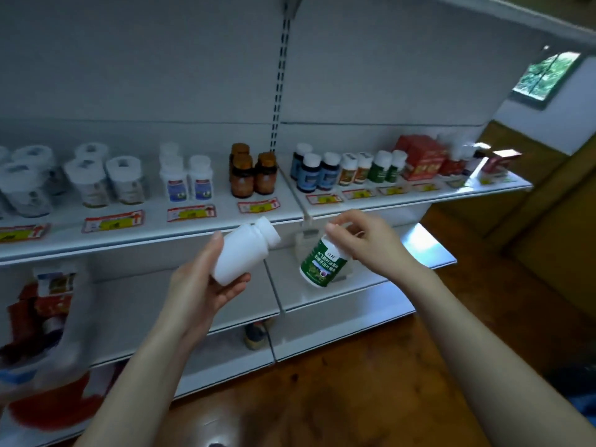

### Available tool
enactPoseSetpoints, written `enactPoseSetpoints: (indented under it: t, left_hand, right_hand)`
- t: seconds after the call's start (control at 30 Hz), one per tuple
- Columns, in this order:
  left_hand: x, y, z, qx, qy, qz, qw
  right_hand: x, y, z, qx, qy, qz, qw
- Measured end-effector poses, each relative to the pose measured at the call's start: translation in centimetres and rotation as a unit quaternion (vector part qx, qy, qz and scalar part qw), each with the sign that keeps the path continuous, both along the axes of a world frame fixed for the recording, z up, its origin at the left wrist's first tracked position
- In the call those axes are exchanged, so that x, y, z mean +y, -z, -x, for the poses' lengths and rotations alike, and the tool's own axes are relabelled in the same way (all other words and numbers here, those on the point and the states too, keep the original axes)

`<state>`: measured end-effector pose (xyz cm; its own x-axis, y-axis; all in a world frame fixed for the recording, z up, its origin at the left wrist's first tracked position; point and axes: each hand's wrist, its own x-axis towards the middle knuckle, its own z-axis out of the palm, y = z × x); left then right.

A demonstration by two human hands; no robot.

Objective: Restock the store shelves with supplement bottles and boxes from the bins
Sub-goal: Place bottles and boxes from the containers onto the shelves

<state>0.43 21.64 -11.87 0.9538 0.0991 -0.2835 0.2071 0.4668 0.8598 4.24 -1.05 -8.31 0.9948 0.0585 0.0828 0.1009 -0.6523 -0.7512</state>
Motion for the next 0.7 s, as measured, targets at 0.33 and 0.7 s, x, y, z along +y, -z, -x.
enactPoseSetpoints:
  t: [0.33,0.7]
  left_hand:
    - [-7.7,-1.3,-9.1,-0.042,0.089,0.02,0.995]
    - [-16.3,-2.1,-18.5,-0.123,0.15,-0.106,0.975]
  right_hand:
    - [-9.0,-2.0,-5.8,-0.003,0.1,0.011,0.995]
    - [-15.9,-3.9,-13.9,-0.122,0.152,0.035,0.98]
